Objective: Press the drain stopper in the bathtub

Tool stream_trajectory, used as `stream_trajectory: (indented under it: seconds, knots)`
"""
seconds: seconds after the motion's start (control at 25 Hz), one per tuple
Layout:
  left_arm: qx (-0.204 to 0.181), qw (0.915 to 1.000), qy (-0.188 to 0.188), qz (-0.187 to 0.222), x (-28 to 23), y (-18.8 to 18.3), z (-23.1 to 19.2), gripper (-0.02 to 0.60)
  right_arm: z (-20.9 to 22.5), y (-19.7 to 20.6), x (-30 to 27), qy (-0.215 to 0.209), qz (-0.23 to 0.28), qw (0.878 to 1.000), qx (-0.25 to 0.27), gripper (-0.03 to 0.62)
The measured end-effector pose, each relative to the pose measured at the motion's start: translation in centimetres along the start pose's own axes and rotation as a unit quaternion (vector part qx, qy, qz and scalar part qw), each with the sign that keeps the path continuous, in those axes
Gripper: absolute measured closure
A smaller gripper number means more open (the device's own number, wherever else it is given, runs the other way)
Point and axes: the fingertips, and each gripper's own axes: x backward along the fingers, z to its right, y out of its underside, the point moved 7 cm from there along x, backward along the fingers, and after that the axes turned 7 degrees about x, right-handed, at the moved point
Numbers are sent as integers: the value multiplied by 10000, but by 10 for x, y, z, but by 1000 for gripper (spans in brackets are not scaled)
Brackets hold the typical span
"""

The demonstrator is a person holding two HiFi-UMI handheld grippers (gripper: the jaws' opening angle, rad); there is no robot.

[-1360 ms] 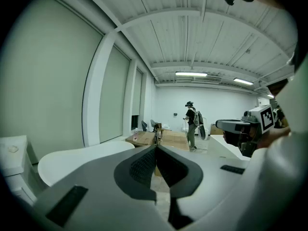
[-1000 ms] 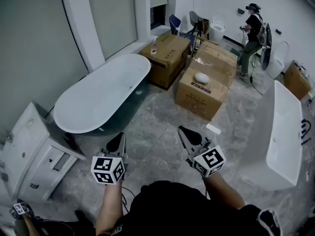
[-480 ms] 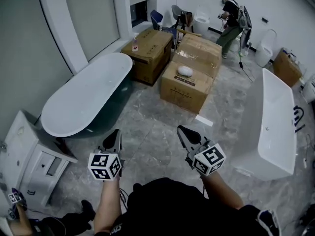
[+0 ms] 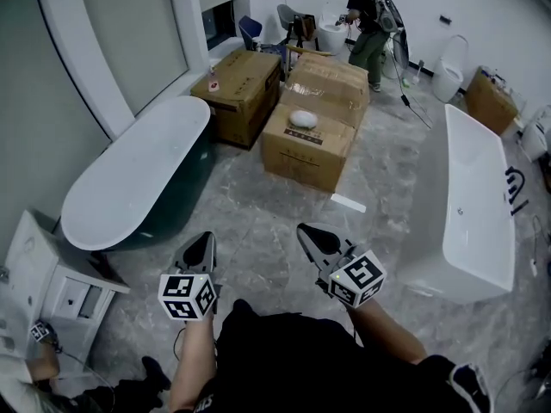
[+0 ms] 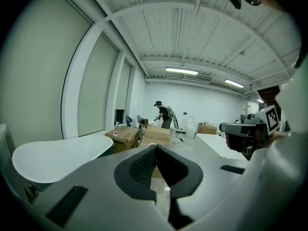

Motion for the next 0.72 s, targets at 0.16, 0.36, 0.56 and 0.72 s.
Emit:
stream_trajectory:
  seconds: [0.16, 0.36, 0.56, 0.72]
  knots:
    - [75, 10000, -23, -31, -10, 2, -8, 566, 4, 3, -10, -80, -101, 9999, -34, 580]
    - [225, 9997, -23, -96, -32, 5, -32, 566, 14, 6, -42, -183, -185, 9997, 24, 580]
    - [281, 9995, -110, -92, -52, -10, -77, 566, 25, 4, -95, -194, -276, 9994, -58, 580]
    - [272, 9994, -214, -100, -69, -27, -128, 567, 27, 0, -154, -315, -336, 9989, -68, 580]
